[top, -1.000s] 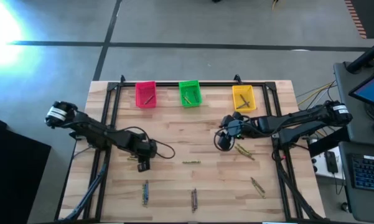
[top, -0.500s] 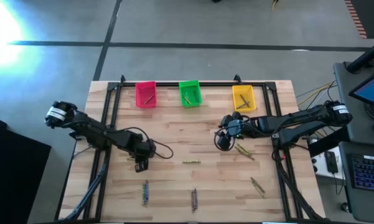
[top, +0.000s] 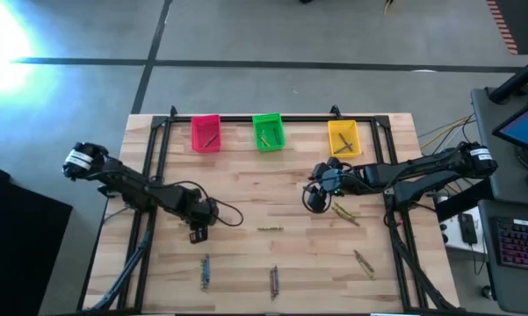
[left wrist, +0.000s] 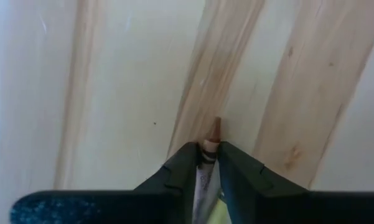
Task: Sort crayons
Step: Put the brown crayon into the red basket
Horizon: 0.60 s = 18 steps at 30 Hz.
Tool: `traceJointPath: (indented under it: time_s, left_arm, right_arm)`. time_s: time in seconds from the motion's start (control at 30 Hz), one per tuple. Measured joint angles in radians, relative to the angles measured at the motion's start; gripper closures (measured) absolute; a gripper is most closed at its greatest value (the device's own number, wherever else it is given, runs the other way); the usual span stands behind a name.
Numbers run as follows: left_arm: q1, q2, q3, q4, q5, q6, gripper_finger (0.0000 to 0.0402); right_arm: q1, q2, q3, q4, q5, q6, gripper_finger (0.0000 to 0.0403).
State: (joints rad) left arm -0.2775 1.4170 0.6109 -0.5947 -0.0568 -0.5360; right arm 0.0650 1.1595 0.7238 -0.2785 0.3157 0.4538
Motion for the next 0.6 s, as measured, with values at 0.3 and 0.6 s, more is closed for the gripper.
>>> traceJointPath:
  time_s: [0.3,0.6]
  left_arm:
    - [0.003,0.004,-0.002,0.069,-0.203,0.033,0.0394]
    - [0.103,0.003,0.006,0.186,-0.436,0.132,0.0399]
  right_arm:
    - [0.0,0.0,0.0,0.002,0.074,-0.009,0.0223]
    - [-0.014,0.0,0.0,0.079,0.228,-0.111,0.0223]
